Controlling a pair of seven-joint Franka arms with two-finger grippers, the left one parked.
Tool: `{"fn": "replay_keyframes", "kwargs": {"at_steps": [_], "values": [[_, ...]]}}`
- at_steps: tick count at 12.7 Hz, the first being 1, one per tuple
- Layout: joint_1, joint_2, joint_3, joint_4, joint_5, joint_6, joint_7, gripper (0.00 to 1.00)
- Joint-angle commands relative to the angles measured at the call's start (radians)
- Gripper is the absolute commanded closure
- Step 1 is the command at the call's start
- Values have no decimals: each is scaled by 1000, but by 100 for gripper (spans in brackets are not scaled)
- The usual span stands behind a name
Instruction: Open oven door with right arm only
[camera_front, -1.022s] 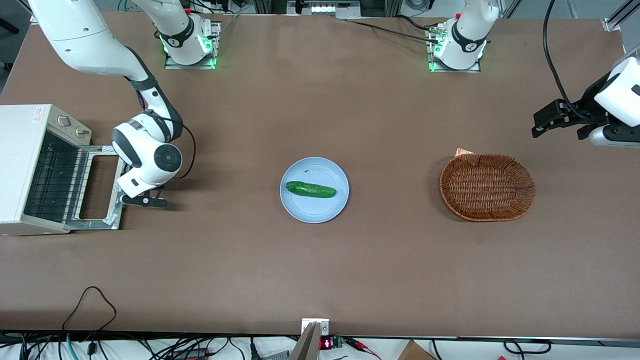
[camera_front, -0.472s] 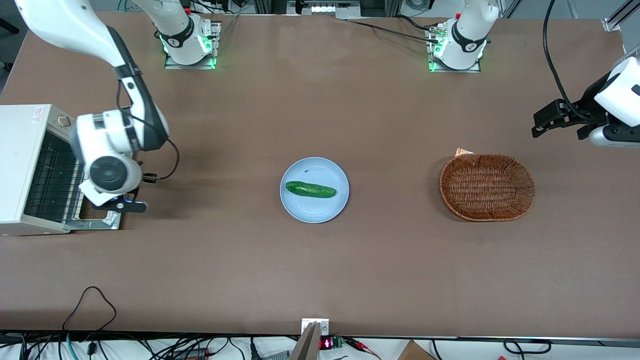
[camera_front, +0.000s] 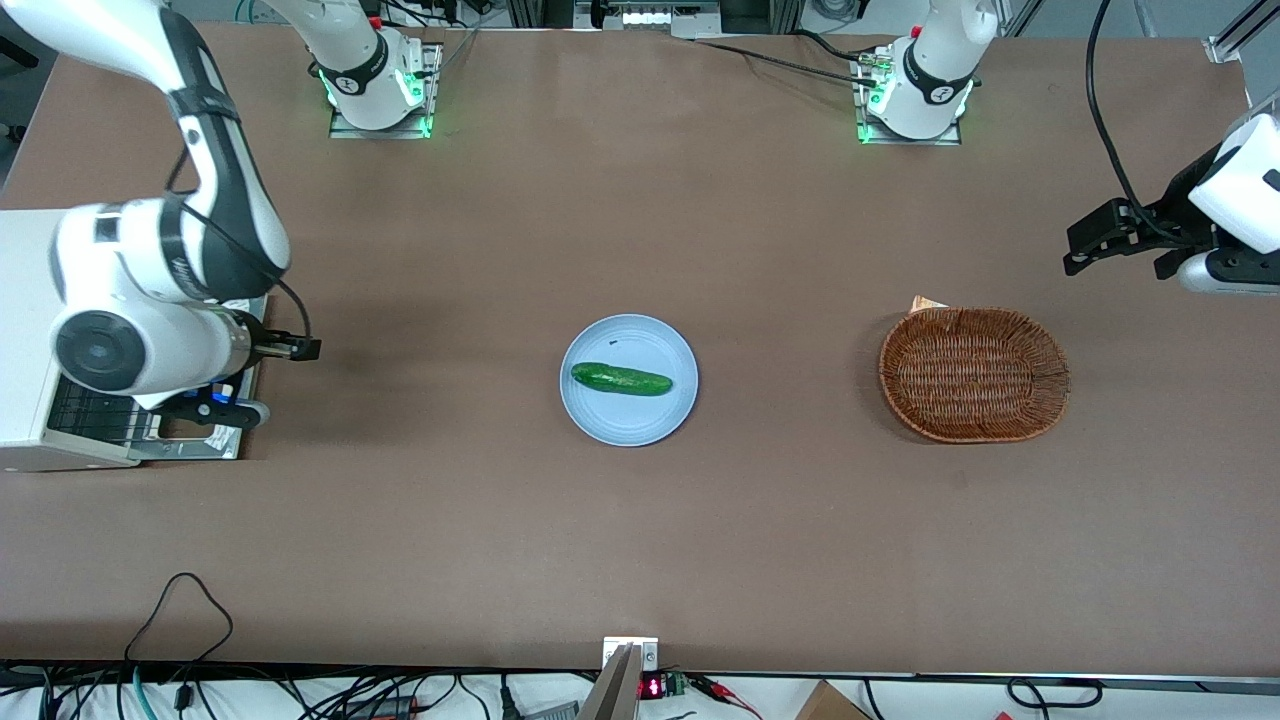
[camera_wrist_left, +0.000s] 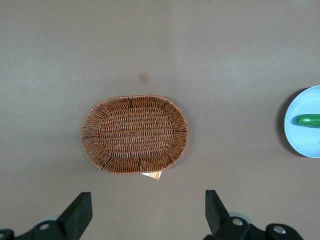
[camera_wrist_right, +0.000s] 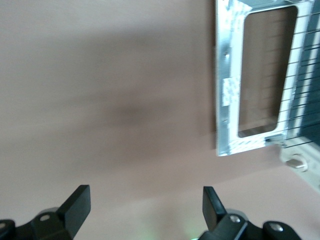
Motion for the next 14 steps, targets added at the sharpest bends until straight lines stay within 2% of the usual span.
{"fn": "replay_keyframes", "kwargs": {"at_steps": [1, 6, 8, 10, 13, 14], "values": [[-12, -89, 1, 6, 72, -55, -30, 1], [-39, -233, -5, 6, 190, -161, -101, 0], [-44, -255, -1, -2, 194, -153, -111, 0], [-29, -297, -15, -66, 197, -50, -111, 0], [16, -458, -22, -302, 182, 235, -121, 0], [33, -489, -34, -341, 182, 265, -143, 0]]}}
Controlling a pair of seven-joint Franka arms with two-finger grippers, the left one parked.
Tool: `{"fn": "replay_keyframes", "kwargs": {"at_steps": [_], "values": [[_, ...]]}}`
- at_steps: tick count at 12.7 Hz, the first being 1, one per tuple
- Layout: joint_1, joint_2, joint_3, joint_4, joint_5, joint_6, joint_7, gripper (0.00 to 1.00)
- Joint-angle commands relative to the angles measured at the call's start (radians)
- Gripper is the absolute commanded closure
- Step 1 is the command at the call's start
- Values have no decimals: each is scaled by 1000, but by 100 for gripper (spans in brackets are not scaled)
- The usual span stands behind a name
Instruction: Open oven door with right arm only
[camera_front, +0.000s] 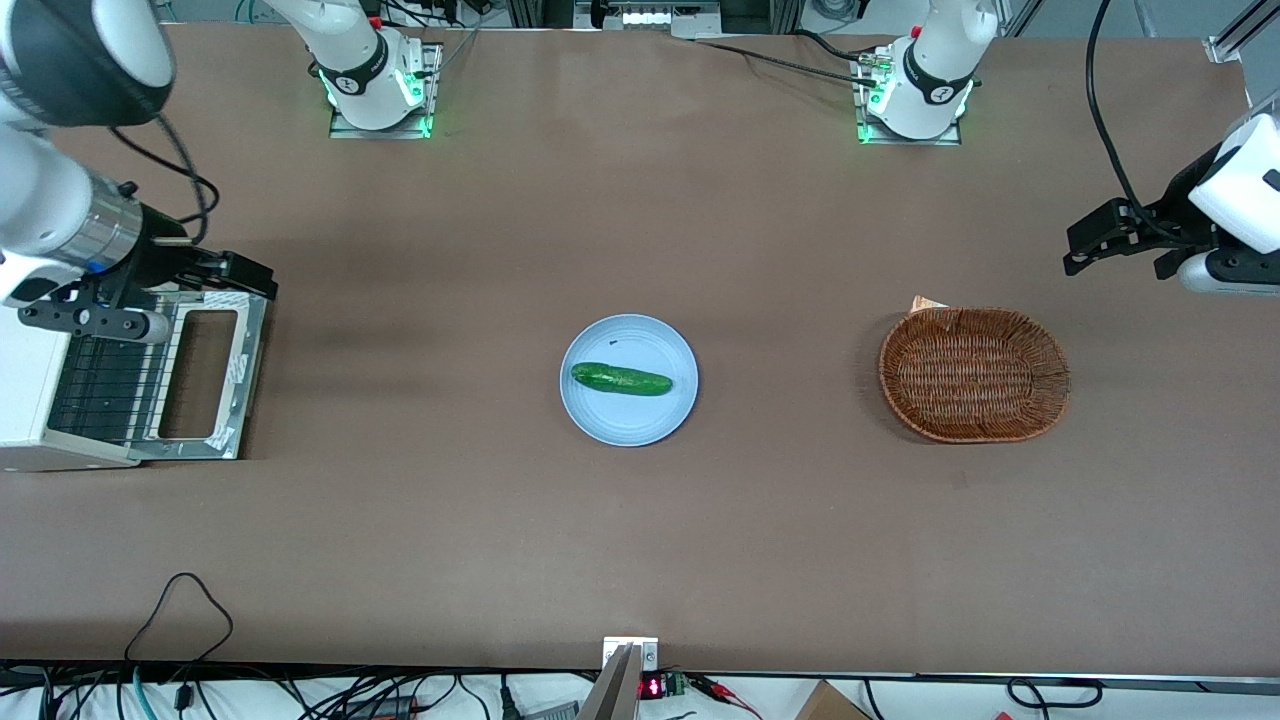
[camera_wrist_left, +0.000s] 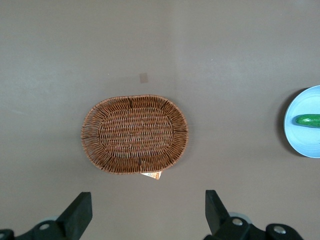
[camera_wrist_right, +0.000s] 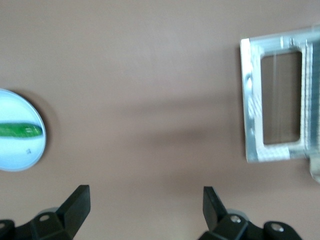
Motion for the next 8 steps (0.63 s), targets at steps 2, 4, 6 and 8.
{"fn": "replay_keyframes", "kwargs": {"at_steps": [2, 4, 6, 8], "values": [[44, -134, -29, -165, 8, 99, -83, 0], [41, -136, -55, -157, 17, 56, -93, 0], [39, -133, -55, -148, 11, 18, -110, 0], [39, -131, -55, -148, 9, 16, -108, 0]]}}
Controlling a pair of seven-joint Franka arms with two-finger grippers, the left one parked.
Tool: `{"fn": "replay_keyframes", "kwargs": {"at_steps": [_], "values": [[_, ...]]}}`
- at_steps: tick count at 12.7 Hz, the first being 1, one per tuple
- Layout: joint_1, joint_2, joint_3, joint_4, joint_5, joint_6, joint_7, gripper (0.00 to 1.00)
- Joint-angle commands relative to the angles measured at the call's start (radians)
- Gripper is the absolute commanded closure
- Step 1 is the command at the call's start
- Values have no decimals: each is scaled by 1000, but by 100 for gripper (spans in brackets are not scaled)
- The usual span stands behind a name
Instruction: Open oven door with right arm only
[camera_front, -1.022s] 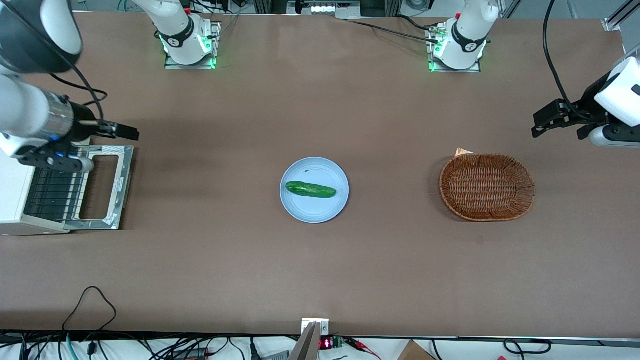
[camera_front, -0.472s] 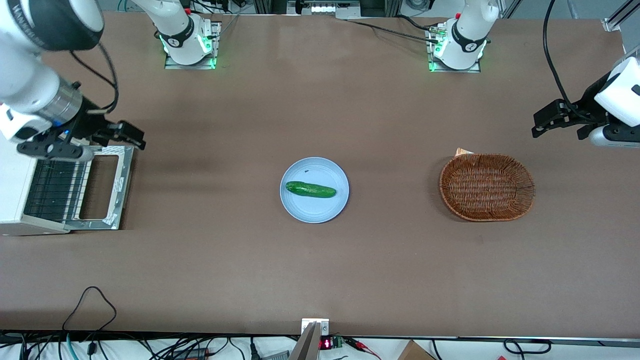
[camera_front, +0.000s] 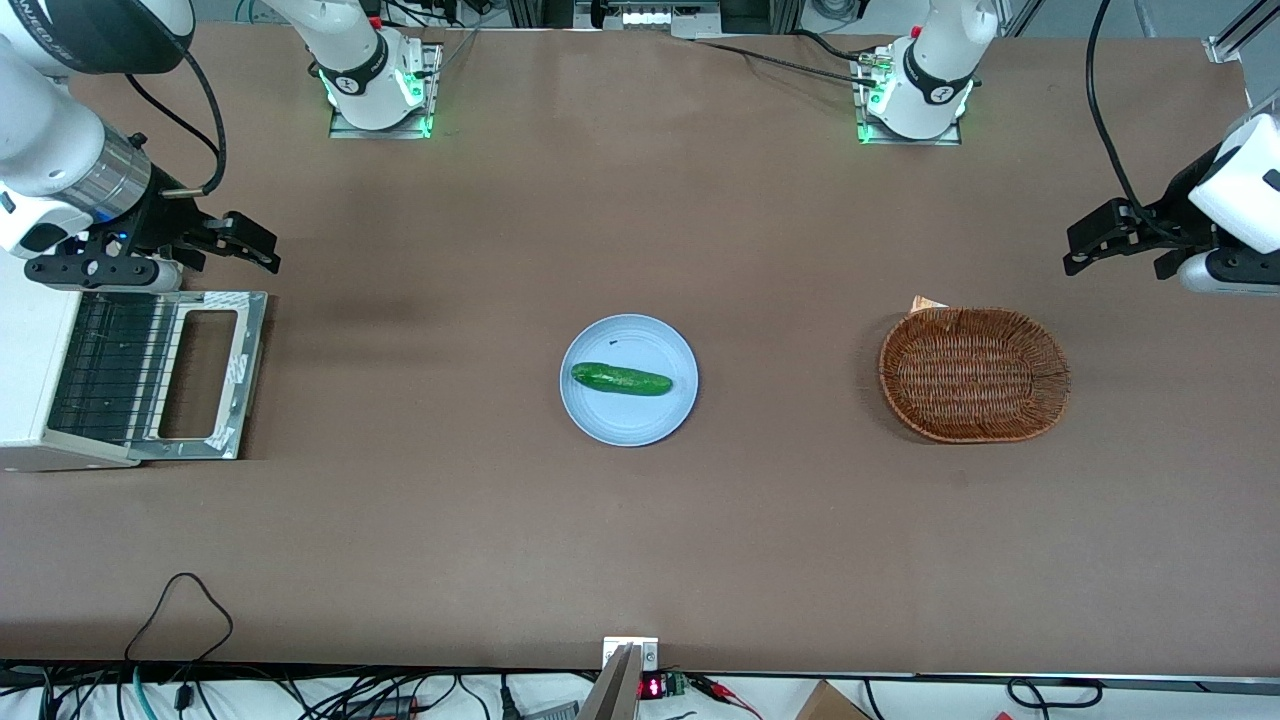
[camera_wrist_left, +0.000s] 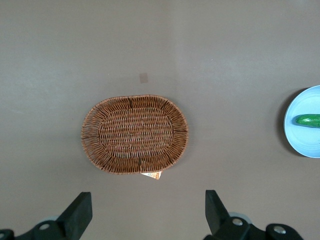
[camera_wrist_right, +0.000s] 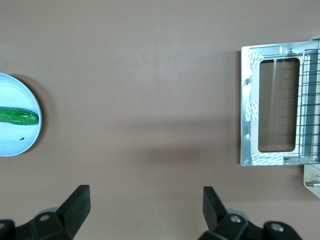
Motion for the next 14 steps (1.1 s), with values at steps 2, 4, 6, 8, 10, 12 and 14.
{"fn": "replay_keyframes", "kwargs": {"at_steps": [2, 4, 6, 8, 10, 12, 14], "values": [[4, -8, -4, 2, 8, -8, -19, 0], [9, 14, -3, 21, 5, -8, -9, 0], [10, 22, -1, 27, 4, -10, -5, 0], [6, 22, -3, 30, 4, -11, -5, 0], [3, 22, -3, 33, 4, -13, -6, 0], [3, 22, -4, 33, 4, -13, -8, 0], [3, 22, -4, 33, 4, -15, -12, 0]]}}
